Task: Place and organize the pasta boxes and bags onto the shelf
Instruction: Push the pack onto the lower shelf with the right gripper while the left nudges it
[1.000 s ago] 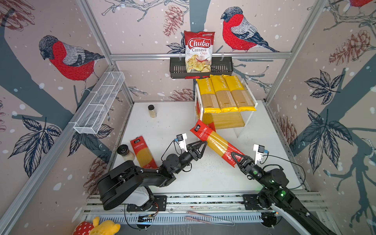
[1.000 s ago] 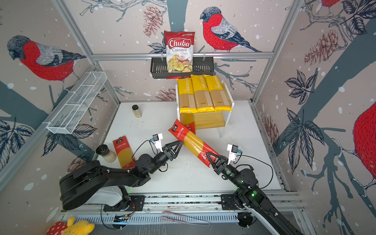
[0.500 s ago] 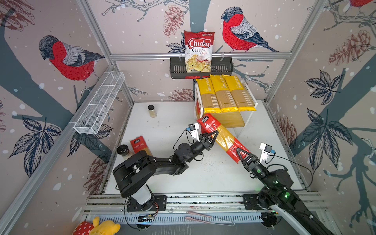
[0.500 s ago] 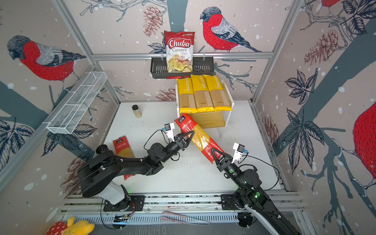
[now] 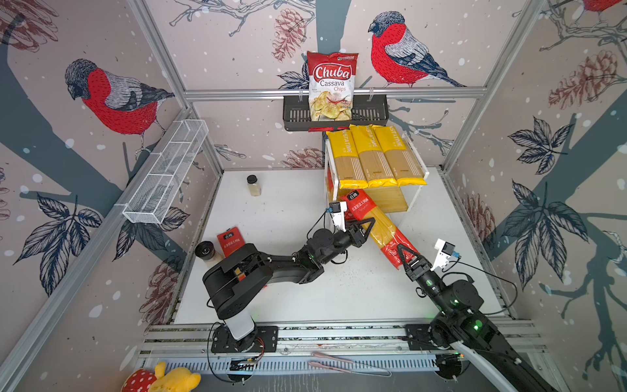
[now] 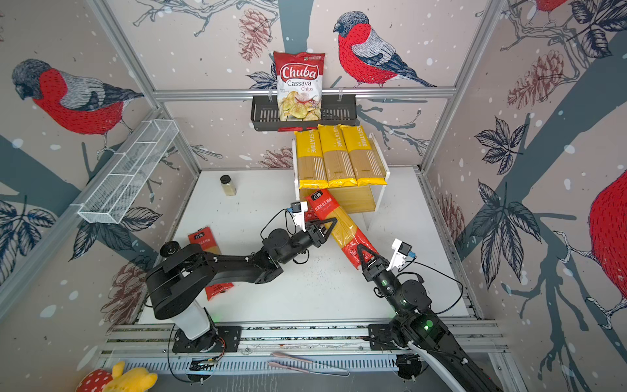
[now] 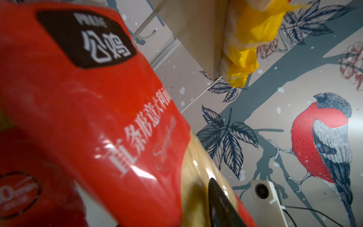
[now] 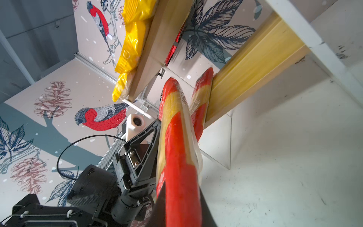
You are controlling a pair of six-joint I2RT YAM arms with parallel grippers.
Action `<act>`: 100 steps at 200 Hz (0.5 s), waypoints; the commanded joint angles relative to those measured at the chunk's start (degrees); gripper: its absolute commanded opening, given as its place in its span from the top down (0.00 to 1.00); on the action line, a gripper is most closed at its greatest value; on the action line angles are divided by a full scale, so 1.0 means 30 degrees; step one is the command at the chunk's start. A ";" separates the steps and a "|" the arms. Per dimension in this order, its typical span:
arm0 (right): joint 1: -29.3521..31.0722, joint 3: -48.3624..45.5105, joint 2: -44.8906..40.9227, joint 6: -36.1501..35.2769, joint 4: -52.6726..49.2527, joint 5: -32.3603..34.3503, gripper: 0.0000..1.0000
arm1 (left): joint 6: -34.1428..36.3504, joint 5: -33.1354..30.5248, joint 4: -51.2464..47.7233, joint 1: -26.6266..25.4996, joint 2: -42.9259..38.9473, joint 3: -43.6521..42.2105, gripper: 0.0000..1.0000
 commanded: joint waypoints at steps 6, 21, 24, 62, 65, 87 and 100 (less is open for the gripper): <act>-0.0119 -0.0191 0.0007 0.0480 0.1613 0.1799 1.00 | 0.1528 0.2016 -0.0533 -0.0026 -0.0367 0.0875 0.52; -0.0178 -0.0442 0.0197 0.0857 0.2655 0.2151 1.00 | 0.1402 0.2155 -0.0577 0.0248 -0.0299 0.0953 0.48; -0.0184 -0.0501 0.0273 0.0952 0.2907 0.2260 1.00 | 0.1344 0.2203 -0.0584 0.0333 -0.0297 0.0979 0.47; -0.0208 -0.1084 0.2789 0.1959 0.7424 0.3564 1.00 | 0.1025 0.2662 -0.1237 0.1166 -0.0897 0.0841 0.40; -0.0217 -0.1065 0.3091 0.1965 0.7784 0.3583 1.00 | 0.1047 0.2640 -0.1344 0.1181 -0.0990 0.0796 0.40; -0.0216 -0.0650 0.5246 0.1937 0.9927 0.3790 1.00 | 0.1292 0.2523 -0.1941 0.1212 -0.1751 0.0366 0.37; -0.0229 -0.0477 0.6449 0.2021 1.1255 0.4084 1.00 | 0.1470 0.2403 -0.2310 0.1237 -0.2328 0.0049 0.37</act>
